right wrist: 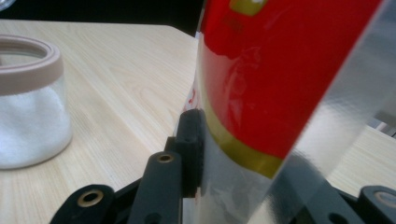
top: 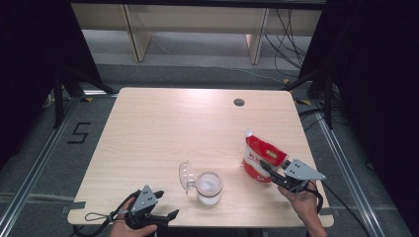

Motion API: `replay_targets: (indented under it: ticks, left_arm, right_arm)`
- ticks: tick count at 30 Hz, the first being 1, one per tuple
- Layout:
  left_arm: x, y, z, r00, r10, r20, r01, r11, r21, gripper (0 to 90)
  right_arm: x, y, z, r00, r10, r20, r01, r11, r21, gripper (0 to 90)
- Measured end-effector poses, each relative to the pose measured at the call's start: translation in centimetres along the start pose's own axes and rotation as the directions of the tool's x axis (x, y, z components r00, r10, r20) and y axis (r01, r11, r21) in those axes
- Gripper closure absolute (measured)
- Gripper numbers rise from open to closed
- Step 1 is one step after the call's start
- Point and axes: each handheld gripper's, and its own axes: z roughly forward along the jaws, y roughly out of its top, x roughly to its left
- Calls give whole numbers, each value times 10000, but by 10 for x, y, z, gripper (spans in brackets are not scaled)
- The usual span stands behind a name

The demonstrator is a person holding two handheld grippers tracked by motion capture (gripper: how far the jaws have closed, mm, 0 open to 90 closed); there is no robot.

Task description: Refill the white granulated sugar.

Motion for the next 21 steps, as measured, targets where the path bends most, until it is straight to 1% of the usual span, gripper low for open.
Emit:
replay_targets:
  ticks: [2, 3, 5, 6, 7, 8, 9, 10, 11, 12, 13, 14, 15, 16, 17, 18, 19, 20, 21]
  left_arm:
    - [0, 0, 0, 10000, -26, 4, 26, 10000, 0, 205]
    - [-1, 0, 1, 10000, -48, 2, 48, 10000, -25, 205]
    - [0, 0, 0, 10000, -46, 5, 46, 10000, -22, 205]
    - [0, 0, 0, 10000, -5, 0, 5, 10000, 4, 205]
    - [0, 0, 0, 10000, -13, -8, 13, 10000, -2, 205]
    - [0, 0, 0, 10000, -9, -8, 9, 10000, -3, 205]
    - [0, 0, 0, 10000, -19, -5, 19, 10000, -6, 205]
    - [0, 0, 0, 10000, -39, 0, 39, 10000, -15, 205]
    - [-1, 0, 1, 10000, -64, -7, 64, 10000, -35, 205]
    - [-2, 0, 2, 9998, -213, 28, 214, 9997, -114, 205]
    - [-2, 0, 2, 9998, -207, 47, 207, 9997, -108, 205]
    - [-2, 0, 2, 9998, -176, 27, 176, 9998, -109, 205]
    - [-2, 0, 2, 9999, -171, 25, 172, 9998, -114, 205]
    - [-2, 0, 2, 9997, -222, 52, 223, 9997, -128, 205]
    - [-2, 0, 2, 9997, -232, 48, 233, 9996, -128, 205]
    - [-1, 0, 1, 9999, -114, 46, 114, 9999, -40, 205]
    - [-1, 0, 1, 10000, -80, 45, 80, 10000, -28, 205]
    - [-1, 0, 1, 10000, -78, 45, 79, 10000, -40, 205]
    - [-1, 0, 1, 9999, -93, 44, 94, 9999, -46, 205]
  right_arm:
    - [0, 0, -1, 10000, 63, 39, -63, 10000, -3, 706]
    - [0, 0, -1, 9998, 150, -117, -149, 9998, 90, 697]
    - [1, 0, -2, 9995, 251, -172, -249, 9996, 114, 681]
    - [2, 1, -2, 9995, 226, -240, -225, 9997, 53, 666]
    - [3, 1, -3, 9990, 437, -39, -437, 9989, 144, 636]
    - [3, 1, -4, 9990, 436, 14, -436, 9989, 141, 607]
    - [4, 2, -5, 9987, 483, 172, -486, 9987, 125, 573]
    - [5, 3, -6, 9989, 422, 178, -426, 9989, 185, 551]
    - [6, 3, -7, 9986, 483, 218, -488, 9985, 239, 538]
    - [7, 3, -8, 9985, 447, 327, -453, 9988, 201, 523]
    - [9, 4, -9, 9977, 572, 353, -577, 9982, 153, 506]
    - [10, 4, -10, 9983, 480, 342, -485, 9987, 136, 496]
    - [10, 5, -11, 9976, 529, 448, -533, 9985, 89, 485]
    - [12, 5, -12, 9969, 685, 375, -690, 9975, 139, 472]
    - [11, 6, -13, 9969, 628, 475, -629, 9980, -3, 451]
    - [12, 6, -14, 9971, 612, 446, -614, 9981, 25, 443]
    - [13, 6, -15, 9955, 784, 540, -786, 9969, 11, 435]
    - [13, 7, -16, 9961, 698, 535, -702, 9975, 60, 427]
    - [14, 7, -17, 9963, 657, 558, -658, 9978, -10, 415]
